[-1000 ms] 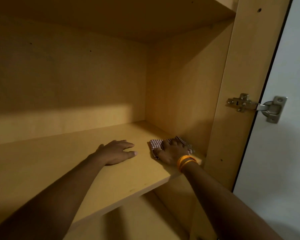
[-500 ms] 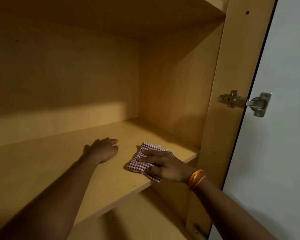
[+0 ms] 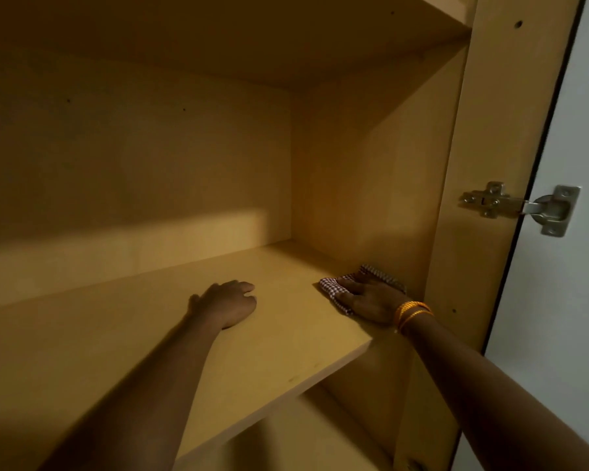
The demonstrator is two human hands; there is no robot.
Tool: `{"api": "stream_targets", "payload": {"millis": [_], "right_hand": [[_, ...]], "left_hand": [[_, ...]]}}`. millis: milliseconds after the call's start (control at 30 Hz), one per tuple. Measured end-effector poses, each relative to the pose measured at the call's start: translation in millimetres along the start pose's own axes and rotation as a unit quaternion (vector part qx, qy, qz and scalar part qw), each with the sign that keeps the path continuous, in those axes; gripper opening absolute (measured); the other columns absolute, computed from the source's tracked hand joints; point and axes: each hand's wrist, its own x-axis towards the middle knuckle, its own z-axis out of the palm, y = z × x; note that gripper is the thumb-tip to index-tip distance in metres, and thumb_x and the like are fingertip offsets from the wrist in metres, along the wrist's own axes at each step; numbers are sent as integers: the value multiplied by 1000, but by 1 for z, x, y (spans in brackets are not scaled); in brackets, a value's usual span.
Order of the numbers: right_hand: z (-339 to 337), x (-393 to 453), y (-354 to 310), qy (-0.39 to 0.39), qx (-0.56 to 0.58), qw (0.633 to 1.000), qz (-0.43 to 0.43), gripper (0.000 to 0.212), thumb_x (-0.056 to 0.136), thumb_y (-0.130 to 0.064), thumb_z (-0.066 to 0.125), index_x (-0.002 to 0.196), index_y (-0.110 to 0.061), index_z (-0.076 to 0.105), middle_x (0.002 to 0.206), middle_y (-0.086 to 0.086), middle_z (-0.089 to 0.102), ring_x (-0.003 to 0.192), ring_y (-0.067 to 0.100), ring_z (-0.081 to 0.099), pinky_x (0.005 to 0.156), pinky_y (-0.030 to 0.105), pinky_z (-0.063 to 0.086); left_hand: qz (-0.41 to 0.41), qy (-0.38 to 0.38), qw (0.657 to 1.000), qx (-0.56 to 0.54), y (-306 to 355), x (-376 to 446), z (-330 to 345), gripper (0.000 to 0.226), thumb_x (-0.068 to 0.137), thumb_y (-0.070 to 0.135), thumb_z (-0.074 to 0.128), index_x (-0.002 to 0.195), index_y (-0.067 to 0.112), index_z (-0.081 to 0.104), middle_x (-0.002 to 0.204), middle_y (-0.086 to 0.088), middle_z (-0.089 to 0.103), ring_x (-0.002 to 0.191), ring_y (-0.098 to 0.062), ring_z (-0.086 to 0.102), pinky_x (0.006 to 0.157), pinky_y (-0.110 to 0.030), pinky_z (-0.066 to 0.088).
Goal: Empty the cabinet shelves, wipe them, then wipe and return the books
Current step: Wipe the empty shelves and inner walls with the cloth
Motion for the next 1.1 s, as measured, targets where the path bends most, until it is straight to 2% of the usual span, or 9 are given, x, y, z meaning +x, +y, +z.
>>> {"api": "stream_targets", "payload": {"millis": [100, 233, 367, 433, 533, 667, 833, 1033, 1100], "right_hand": [[0, 37, -21, -19, 4, 1000, 2, 74, 92, -77, 19, 157, -43, 15, 169, -3, 7, 155, 24, 3, 125, 49, -1], [2, 83, -58, -35, -15, 999, -30, 76, 92, -74, 16, 158, -39, 12, 169, 2, 5, 155, 26, 1, 125, 50, -1], [6, 95, -114, -38, -46, 994, -91, 71, 95, -71, 12, 158, -40, 12, 167, -7, 6, 155, 25, -3, 123, 58, 0], [8, 85, -138, -47, -8, 987, -155, 67, 100, -62, 14, 159, -31, 18, 168, -3, 13, 155, 24, 4, 125, 51, 3], [8, 63, -142, -99, 67, 967, -227, 54, 105, -41, 42, 155, -21, 37, 165, 5, 26, 153, 23, 19, 124, 33, 13], [-15, 45, -104, -129, 23, 936, -328, 50, 102, -41, 51, 151, -42, 39, 167, -4, 18, 152, 13, 13, 122, 27, 5], [-28, 51, -67, -75, -21, 952, -296, 51, 99, -49, 54, 148, -42, 44, 164, -6, 27, 152, 13, 19, 120, 25, 9], [-20, 92, -48, -46, -39, 982, -180, 58, 101, -62, 35, 155, -42, 29, 167, -5, 14, 155, 18, 4, 124, 36, 0], [-17, 107, -49, -43, -26, 989, -140, 61, 101, -64, 32, 156, -40, 27, 168, -1, 14, 155, 20, 7, 123, 36, 1]], "left_hand": [[3, -2, 1000, -6, -1, 0, 0, 54, 98, 53, 35, 151, 47, 36, 165, 14, 26, 149, -22, 28, 117, -55, 19], [-7, 9, 1000, -8, 0, 3, -2, 53, 96, 55, 38, 149, 47, 38, 162, 15, 32, 146, -20, 34, 116, -49, 28], [-17, 23, 999, -25, -4, 4, -1, 51, 94, 54, 44, 144, 47, 45, 156, 10, 44, 137, -20, 46, 109, -41, 39], [-21, 56, 996, -62, -7, 4, -2, 44, 93, 38, 44, 136, 41, 51, 146, 3, 54, 124, -23, 55, 102, -38, 47], [-58, 148, 984, -82, -12, 5, -10, 36, 93, 27, 45, 126, 33, 56, 135, -1, 60, 116, -26, 57, 96, -39, 49], [-130, 139, 980, -50, -20, 0, -15, 49, 90, 30, 46, 138, 38, 47, 147, 5, 51, 131, -27, 48, 104, -43, 40], [-158, 65, 985, -24, -23, 1, -11, 57, 90, 40, 42, 147, 46, 39, 158, 8, 37, 141, -28, 37, 111, -53, 28], [-155, 40, 987, -13, -22, -1, -11, 55, 94, 44, 37, 149, 47, 37, 163, 10, 29, 148, -28, 26, 115, -56, 17], [-155, 40, 987, -17, -20, -1, -11, 55, 94, 44, 37, 149, 46, 37, 163, 11, 29, 149, -28, 25, 115, -56, 16]]}}
